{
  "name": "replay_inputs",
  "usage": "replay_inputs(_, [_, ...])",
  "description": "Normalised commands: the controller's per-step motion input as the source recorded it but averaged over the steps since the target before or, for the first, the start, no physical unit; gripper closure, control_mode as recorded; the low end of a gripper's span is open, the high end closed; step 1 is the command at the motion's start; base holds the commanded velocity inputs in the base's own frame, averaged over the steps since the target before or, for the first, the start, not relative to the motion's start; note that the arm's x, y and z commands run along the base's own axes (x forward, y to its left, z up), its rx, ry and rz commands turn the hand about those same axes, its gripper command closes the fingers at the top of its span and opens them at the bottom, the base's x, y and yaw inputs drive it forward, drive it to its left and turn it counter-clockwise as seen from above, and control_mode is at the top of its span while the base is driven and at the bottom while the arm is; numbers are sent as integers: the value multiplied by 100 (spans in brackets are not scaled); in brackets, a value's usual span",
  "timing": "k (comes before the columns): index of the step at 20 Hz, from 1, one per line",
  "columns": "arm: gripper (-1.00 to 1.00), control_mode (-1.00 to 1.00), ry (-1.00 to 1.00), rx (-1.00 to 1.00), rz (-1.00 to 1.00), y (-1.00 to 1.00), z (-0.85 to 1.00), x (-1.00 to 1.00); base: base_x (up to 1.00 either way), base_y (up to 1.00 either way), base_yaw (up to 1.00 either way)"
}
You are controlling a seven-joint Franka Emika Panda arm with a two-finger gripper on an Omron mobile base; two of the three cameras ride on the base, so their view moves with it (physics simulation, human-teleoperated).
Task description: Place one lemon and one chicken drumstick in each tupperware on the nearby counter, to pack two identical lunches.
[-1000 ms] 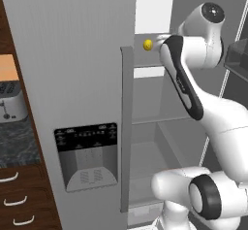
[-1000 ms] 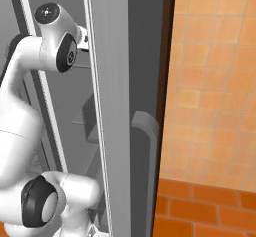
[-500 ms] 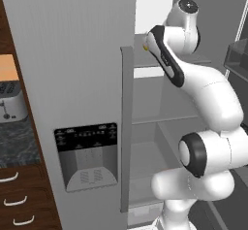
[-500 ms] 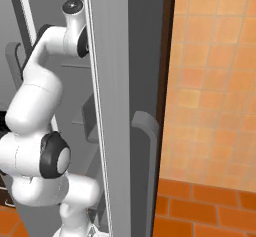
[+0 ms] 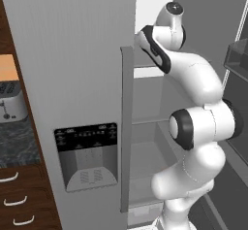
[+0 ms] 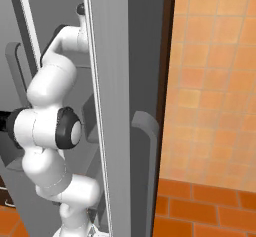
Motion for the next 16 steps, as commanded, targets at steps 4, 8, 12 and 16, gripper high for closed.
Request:
replay_inputs(4, [-100,-100,0,0,0,0,-12,53,0,0,0])
replay_inputs(8, [-100,-100,0,0,0,0,-12,45,0,0,0])
replay_inputs(12, [-100,-100,0,0,0,0,-22,38,0,0,0])
replay_inputs(16, [-100,-100,1,0,0,0,-22,4,0,0,0])
